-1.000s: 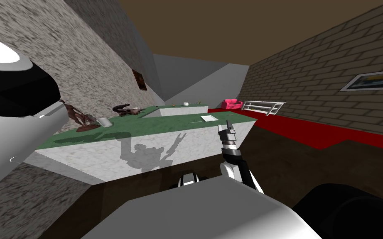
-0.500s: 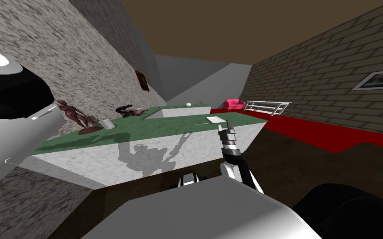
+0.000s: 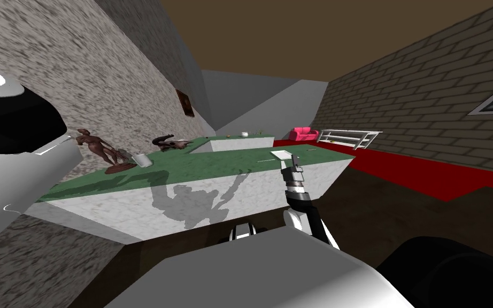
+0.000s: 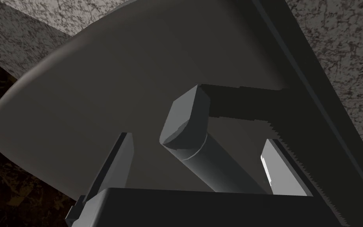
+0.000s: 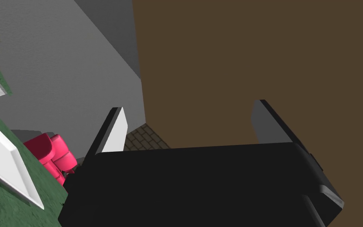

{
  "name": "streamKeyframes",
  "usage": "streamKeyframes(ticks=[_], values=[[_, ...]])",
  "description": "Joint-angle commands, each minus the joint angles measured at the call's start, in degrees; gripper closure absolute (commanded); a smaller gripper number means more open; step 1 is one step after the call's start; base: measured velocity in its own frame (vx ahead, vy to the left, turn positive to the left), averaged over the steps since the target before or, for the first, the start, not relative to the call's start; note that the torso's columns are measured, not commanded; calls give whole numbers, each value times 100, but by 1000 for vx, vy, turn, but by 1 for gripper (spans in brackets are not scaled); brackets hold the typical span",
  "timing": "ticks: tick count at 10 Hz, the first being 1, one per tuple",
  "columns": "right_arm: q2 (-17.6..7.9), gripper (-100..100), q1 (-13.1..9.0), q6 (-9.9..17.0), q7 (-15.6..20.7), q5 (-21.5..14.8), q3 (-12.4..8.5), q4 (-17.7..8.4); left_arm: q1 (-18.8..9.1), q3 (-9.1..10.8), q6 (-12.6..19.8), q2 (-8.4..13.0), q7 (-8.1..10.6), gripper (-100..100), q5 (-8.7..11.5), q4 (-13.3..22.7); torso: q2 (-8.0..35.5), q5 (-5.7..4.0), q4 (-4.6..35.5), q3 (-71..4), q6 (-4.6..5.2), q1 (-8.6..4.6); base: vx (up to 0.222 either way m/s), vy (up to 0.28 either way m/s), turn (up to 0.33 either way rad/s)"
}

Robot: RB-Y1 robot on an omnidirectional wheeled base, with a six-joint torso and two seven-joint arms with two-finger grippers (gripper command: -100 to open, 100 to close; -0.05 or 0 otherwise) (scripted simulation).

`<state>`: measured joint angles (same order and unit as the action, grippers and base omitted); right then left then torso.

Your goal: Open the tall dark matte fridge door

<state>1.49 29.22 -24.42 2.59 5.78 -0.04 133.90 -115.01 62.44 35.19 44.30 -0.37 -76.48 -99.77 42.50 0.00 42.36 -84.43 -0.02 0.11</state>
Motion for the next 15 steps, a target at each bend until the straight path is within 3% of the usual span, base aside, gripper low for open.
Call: streamKeyframes(ticks=[1,4,7,11,12,13,15], values=[[1,0,-1,0,0,0,1,-1,-6,-5,8,1,0,100,-3,6,-5,2,-2,-2,3,-15,1,18,8],[5,0,-5,1,0,0,5,-1,-36,102,170,-240,-73,100,178,81,-1,25,-13,18,26,-60,-235,-225,-83],[4,0,-5,1,0,0,5,-1,-68,224,343,-481,-146,100,356,149,-18,-1,-4,-15,-5,9,-290,-283,-88],[4,0,-5,1,0,0,5,-1,-111,387,574,-802,-242,100,593,239,-17,2,-8,-9,5,-10,-314,-281,-76],[4,0,-5,1,0,0,5,-1,-101,350,526,-775,-190,100,523,222,-22,4,-10,-12,7,-9,-151,-141,-57],[2,0,-2,1,0,0,3,0,-99,431,629,-874,-221,100,598,240,-53,-8,-3,-39,-23,37,-168,-127,-49],[3,0,-4,1,0,0,3,-1,-106,474,690,-951,-246,100,674,266,-17,15,-16,-9,18,-2,-259,-132,-58]])
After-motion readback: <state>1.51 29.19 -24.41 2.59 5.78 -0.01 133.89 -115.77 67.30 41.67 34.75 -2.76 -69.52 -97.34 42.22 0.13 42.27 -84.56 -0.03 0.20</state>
